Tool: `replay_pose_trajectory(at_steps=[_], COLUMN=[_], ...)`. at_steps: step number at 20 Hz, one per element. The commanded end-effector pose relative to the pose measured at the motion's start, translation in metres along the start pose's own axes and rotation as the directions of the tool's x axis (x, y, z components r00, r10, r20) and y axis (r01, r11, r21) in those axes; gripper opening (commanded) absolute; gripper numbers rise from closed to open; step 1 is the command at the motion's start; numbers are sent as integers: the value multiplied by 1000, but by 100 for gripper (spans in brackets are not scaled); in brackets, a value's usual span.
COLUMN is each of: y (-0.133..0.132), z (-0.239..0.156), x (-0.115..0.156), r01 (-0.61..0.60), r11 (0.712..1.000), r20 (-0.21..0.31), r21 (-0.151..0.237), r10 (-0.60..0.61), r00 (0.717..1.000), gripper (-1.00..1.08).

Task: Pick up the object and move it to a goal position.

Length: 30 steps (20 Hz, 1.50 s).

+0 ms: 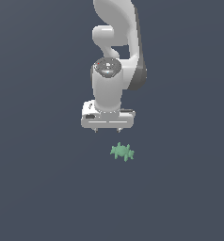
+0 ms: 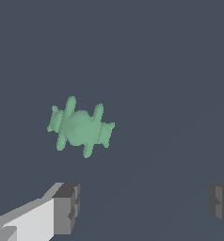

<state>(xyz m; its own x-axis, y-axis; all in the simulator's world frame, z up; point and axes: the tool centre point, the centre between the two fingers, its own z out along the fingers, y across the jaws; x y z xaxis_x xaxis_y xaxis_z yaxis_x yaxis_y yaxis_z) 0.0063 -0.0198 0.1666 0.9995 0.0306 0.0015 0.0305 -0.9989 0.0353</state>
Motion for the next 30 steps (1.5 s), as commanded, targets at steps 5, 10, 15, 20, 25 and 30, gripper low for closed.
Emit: replay_pose_trajectory(at_steps=[5,10,15,20,25,30], y=[-2,-5,-10,-18,-27,-35], z=[2,7,15,26,37,49], x=[1,3,6,11,15,19], r01=[31,97,198,333,475,604], r11=[1000,995,980,943,880,797], r20=[0,2,4,6,6,5], r21=[-1,-2,-3,-3,0,4], r10=[-31,-97,-198,-333,-475,-604], r00=[1000,995,980,943,880,797], gripper=[100,100,100,100,100,100])
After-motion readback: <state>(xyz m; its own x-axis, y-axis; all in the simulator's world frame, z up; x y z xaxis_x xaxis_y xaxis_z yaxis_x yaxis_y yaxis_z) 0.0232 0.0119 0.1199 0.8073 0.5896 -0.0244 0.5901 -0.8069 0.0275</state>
